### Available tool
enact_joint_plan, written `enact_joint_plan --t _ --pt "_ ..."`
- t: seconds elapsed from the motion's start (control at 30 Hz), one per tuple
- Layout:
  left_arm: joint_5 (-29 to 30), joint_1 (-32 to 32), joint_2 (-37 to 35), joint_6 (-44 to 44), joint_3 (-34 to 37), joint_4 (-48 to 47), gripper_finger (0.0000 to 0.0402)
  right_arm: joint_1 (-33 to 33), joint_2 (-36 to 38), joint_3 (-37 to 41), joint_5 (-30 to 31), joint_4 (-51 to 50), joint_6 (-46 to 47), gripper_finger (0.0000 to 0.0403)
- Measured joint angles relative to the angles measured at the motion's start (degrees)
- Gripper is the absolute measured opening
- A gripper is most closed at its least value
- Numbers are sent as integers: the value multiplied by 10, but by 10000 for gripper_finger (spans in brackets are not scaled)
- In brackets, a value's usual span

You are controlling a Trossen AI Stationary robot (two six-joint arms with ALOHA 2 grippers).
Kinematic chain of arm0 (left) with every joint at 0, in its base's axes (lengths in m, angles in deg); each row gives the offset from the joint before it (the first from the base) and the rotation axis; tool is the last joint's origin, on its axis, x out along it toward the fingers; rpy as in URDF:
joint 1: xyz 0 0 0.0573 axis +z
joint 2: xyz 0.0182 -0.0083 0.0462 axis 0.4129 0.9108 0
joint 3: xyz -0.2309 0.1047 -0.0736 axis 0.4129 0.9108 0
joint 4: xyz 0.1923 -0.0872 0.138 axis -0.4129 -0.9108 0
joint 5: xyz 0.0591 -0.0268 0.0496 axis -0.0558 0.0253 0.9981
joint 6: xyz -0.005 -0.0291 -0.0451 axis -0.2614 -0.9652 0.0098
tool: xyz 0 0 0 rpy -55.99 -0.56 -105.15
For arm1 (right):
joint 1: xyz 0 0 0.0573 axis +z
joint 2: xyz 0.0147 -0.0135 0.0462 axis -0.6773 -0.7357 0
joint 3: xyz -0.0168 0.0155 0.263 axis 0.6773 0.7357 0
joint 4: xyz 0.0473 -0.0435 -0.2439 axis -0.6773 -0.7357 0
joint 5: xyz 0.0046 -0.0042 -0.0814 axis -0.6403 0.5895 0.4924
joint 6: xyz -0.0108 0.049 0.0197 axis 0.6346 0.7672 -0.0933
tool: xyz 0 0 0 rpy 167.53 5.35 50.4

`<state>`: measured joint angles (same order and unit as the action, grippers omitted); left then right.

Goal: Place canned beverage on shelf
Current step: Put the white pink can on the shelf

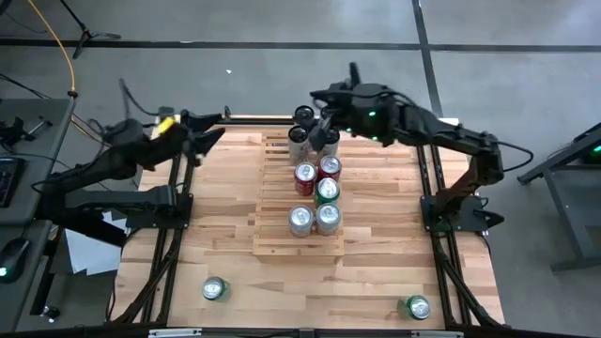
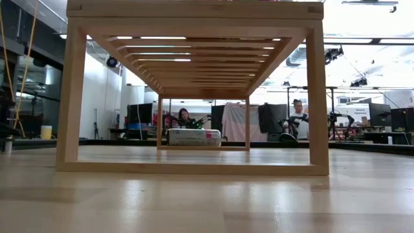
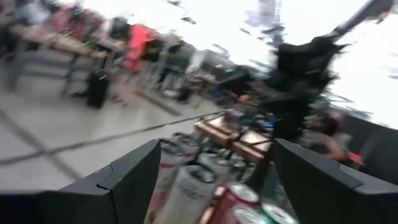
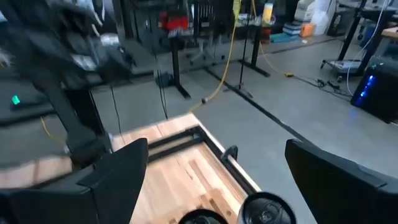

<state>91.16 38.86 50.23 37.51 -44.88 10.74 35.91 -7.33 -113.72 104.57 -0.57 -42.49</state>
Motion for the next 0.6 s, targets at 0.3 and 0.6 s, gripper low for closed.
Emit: enact_joint_plan --t 0.3,0.6 --pt "-109 160 214 -22 -126 -137 286 0 47 0 -2 -9 44 364" --pt "-303 332 492 -12 -253 -266 260 32 45 0 -20 -68 93 364"
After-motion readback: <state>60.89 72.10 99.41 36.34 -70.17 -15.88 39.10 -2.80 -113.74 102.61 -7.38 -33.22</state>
